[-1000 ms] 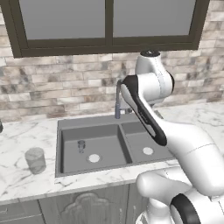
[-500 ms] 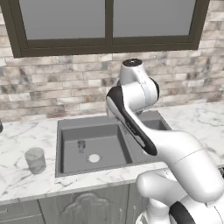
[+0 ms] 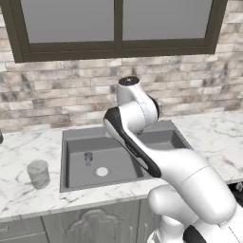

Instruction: Move any existing items from the left basin to the right basin for drying. Then move the glass cup from the counter to the left basin of the sink for washing.

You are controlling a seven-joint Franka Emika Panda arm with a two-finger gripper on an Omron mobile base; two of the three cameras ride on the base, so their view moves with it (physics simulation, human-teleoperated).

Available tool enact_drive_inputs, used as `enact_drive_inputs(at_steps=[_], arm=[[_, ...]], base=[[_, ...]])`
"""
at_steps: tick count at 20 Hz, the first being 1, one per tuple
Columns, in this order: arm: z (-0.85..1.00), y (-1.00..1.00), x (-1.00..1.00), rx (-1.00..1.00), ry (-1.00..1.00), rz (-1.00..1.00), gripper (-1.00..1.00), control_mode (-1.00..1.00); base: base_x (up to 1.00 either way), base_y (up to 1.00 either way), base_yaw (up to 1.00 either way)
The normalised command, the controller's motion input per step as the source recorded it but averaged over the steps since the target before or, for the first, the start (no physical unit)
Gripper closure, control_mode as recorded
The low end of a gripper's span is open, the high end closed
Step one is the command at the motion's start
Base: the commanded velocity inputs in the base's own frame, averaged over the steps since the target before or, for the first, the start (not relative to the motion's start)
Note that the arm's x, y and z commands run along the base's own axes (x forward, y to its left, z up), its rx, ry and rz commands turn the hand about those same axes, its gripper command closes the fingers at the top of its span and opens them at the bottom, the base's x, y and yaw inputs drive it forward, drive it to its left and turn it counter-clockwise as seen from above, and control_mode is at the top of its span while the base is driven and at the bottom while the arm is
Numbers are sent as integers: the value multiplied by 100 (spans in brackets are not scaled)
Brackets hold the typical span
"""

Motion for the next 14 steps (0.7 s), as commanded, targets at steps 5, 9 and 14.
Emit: enact_drive_inputs(at_steps=[5, 9, 14], arm=[[-25, 31, 0, 0, 1, 0, -100, -100], [-25, 27, 0, 0, 0, 0, -100, -100], [-28, 27, 4, 0, 2, 0, -100, -100]], base=[[0, 0, 0], [0, 0, 0], [0, 0, 0]])
